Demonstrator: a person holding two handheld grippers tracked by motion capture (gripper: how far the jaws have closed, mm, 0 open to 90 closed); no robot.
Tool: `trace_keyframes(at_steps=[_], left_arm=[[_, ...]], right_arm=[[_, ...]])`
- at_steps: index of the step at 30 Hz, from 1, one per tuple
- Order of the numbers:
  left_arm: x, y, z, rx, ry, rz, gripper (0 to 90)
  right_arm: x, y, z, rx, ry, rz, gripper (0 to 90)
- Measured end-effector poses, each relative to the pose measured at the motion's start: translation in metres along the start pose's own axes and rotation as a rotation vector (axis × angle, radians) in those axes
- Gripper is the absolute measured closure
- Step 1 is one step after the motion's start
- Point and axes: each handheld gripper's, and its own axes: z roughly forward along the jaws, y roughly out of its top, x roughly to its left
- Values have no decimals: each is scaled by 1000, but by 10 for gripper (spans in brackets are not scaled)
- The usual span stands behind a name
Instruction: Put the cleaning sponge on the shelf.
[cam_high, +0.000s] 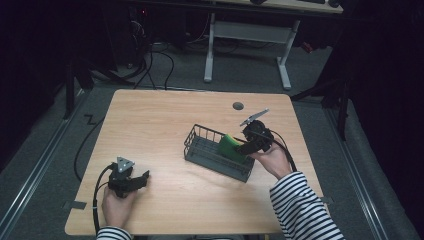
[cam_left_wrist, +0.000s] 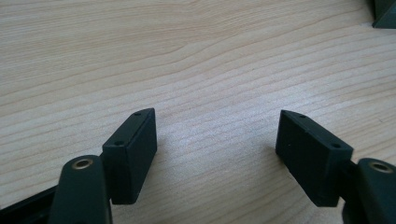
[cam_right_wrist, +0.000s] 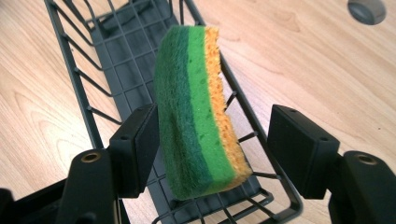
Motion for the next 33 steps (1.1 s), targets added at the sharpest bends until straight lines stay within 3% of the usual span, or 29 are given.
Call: trace_keyframes(at_steps=[17, 33], left_arm=[[0, 0, 0, 0, -1, -1, 298], [0, 0, 0, 1, 1, 1, 299]], right_arm=[[-15, -19, -37, -130, -27, 71, 392], [-37, -74, -62, -231, -42, 215, 413]])
